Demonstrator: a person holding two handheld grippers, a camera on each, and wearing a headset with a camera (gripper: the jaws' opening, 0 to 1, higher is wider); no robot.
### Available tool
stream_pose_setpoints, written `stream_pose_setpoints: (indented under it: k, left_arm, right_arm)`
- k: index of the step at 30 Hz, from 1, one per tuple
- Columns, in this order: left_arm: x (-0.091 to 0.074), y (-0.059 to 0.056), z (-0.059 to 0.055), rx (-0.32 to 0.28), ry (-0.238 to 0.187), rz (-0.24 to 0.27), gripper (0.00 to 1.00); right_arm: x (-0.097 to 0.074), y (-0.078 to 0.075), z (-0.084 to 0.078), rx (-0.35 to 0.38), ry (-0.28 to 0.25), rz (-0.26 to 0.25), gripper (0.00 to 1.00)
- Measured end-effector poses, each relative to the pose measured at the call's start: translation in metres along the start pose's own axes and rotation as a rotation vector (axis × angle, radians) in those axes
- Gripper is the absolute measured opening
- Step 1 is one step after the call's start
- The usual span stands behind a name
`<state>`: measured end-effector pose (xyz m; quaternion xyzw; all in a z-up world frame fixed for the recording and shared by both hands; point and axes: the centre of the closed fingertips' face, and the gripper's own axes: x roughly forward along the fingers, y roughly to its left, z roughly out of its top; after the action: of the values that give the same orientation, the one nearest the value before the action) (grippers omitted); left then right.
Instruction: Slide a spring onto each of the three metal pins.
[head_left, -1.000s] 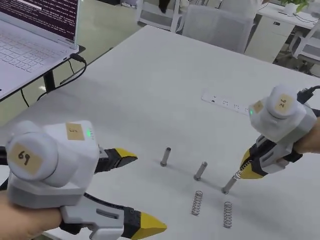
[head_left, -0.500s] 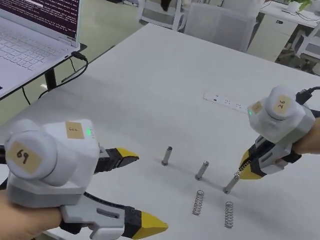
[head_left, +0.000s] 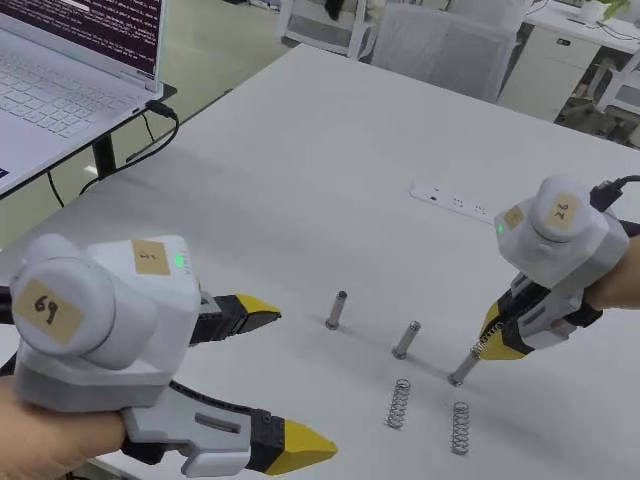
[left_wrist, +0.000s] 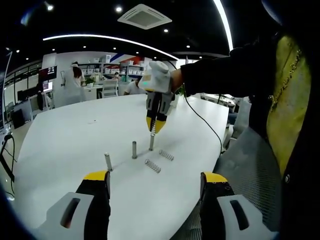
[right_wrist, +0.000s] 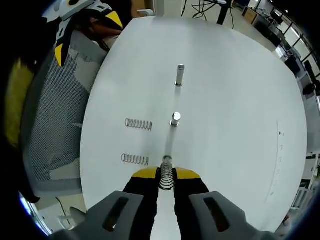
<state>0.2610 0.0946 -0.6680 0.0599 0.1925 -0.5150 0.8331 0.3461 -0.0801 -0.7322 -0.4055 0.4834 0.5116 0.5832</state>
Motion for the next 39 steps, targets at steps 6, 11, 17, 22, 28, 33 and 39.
stream_pose_setpoints:
  k: [6,11,17,22,28,33,39]
  left_arm:
    - [-0.001,0.0,0.0,-0.001,-0.001,-0.001,0.69]
    - [-0.001,0.0,0.001,-0.002,-0.002,-0.001,0.69]
    - [-0.001,0.0,0.001,-0.003,-0.002,-0.002,0.68]
    - [-0.001,0.0,0.001,-0.006,-0.005,0.0,0.67]
    - [-0.001,0.0,0.002,-0.006,-0.008,0.0,0.67]
    - [-0.001,-0.001,0.002,-0.005,-0.007,-0.001,0.67]
    - [0.0,0.0,0.002,-0.006,-0.008,0.001,0.67]
  right_arm:
    - [0.003,0.001,-0.001,-0.001,0.006,0.005,0.08]
    - [0.007,0.001,-0.002,-0.004,0.014,0.009,0.08]
    - [0.014,0.002,-0.003,-0.003,0.021,0.013,0.08]
    - [0.021,0.001,-0.005,-0.007,0.031,0.011,0.08]
    - [0.029,-0.001,-0.007,-0.004,0.043,0.007,0.08]
    - [0.032,-0.004,-0.009,0.002,0.05,0.006,0.08]
    - [0.035,-0.009,-0.009,0.014,0.047,-0.001,0.08]
